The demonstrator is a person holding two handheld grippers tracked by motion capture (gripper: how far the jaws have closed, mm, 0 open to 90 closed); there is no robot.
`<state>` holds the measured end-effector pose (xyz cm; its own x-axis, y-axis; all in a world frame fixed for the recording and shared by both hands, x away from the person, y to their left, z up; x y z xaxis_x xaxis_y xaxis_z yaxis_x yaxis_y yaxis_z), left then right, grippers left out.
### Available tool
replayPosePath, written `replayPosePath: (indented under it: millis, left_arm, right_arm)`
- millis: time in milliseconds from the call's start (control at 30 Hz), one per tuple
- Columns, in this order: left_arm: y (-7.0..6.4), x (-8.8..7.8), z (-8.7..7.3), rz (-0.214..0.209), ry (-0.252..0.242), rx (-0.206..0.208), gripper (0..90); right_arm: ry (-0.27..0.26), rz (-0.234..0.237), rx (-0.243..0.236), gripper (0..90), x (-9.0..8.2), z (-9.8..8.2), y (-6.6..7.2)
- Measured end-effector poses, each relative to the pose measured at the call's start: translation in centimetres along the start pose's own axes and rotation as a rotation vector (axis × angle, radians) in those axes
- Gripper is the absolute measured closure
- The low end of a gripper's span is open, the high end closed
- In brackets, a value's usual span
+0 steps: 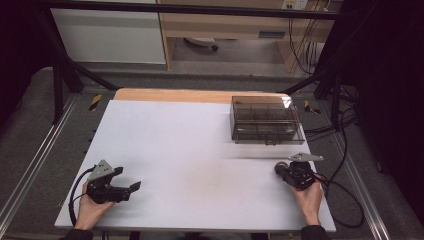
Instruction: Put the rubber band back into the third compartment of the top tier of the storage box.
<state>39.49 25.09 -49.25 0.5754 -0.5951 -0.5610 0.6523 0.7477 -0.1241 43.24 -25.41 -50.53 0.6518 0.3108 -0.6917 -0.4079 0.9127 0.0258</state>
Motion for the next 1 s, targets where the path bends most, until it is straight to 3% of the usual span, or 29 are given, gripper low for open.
replayPosePath:
  millis: [1000]
  left_arm:
    - [0.0,0.0,0.0,0.004,0.004,0.004,8.0]
  right_arm:
    - [-0.066,0.034,-0.026,87.0,-2.5,1.6,1.0]
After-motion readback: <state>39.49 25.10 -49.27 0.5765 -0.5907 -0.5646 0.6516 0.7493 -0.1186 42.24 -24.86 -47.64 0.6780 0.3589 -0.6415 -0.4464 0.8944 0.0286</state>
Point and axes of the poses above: each handheld gripper's, and its own axes: x roughly forward along the jaws, z roughly out of its top, y roughly to its left, the point moved 9 cm from there along x, roughly forward along the jaws, and after that the axes turned 4 degrees about -z, right-handed, at the moved point
